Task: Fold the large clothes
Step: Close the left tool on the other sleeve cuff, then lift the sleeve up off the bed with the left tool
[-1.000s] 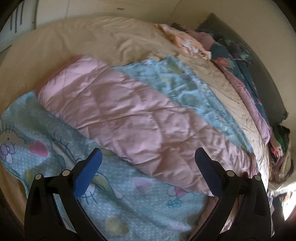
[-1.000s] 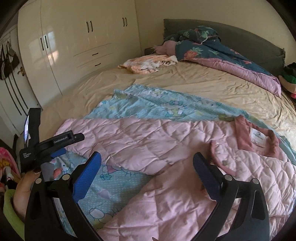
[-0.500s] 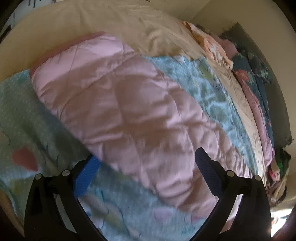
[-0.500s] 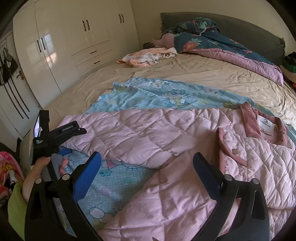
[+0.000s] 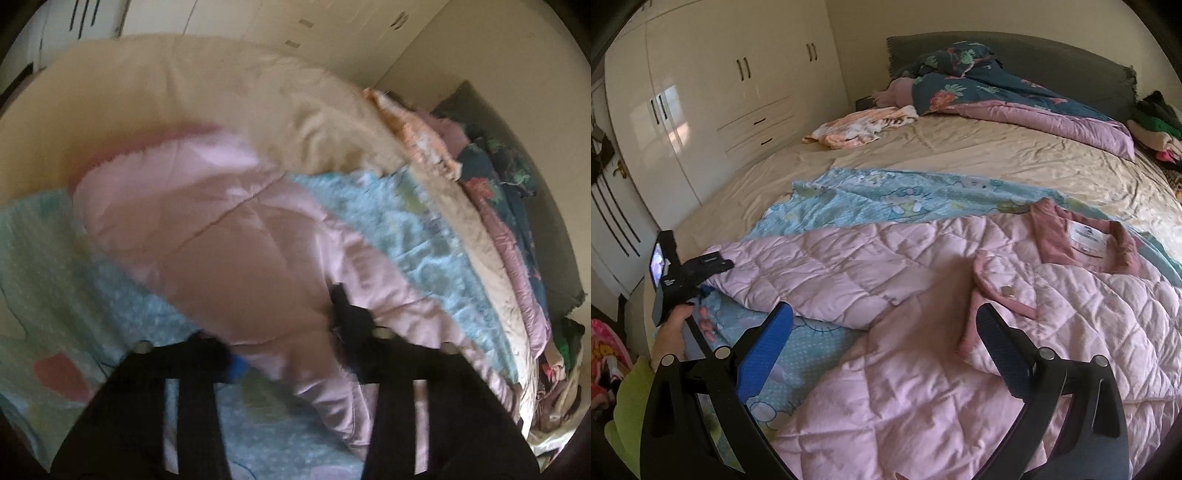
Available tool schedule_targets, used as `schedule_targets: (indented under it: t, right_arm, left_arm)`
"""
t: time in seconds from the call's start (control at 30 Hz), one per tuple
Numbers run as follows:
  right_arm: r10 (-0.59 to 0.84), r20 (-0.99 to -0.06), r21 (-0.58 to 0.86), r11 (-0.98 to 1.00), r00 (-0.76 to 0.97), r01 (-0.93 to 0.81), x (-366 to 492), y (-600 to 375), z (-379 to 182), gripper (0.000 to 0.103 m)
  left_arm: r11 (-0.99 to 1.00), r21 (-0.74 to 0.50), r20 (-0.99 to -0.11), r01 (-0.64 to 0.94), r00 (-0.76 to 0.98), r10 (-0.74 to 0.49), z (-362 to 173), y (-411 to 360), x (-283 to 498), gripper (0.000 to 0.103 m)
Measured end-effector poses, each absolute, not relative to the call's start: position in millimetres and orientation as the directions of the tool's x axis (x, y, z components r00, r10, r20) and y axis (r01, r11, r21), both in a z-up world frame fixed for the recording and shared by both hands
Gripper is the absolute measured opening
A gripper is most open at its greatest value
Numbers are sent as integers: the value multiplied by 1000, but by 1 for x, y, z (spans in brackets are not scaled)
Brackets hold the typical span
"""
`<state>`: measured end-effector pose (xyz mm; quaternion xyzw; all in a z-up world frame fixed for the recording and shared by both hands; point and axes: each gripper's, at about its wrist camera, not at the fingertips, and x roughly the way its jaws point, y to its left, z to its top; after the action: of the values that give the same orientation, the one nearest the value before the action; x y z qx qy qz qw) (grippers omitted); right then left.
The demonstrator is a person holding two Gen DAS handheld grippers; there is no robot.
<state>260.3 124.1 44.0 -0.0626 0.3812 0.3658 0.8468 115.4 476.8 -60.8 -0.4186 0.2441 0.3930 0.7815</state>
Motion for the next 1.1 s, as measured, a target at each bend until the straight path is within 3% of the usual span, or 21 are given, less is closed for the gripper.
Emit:
schedule_targets:
  t: [0.3,0.53,1.1]
  right_arm:
    - [516,-705,161,785,487,-598,258,78,51,99]
    - [474,-681,152,837,559,-525,255,27,75,99]
    - [374,-613,145,919,696,-367,232,-88,109,99]
  left_arm:
    - [463,-550,-527,-695,719,454,9,438,103,18]
    - [620,-490,-424,-613,789,444,63,382,110,17]
    - [802,-405,-338,-439,887,314,133,274,148,17]
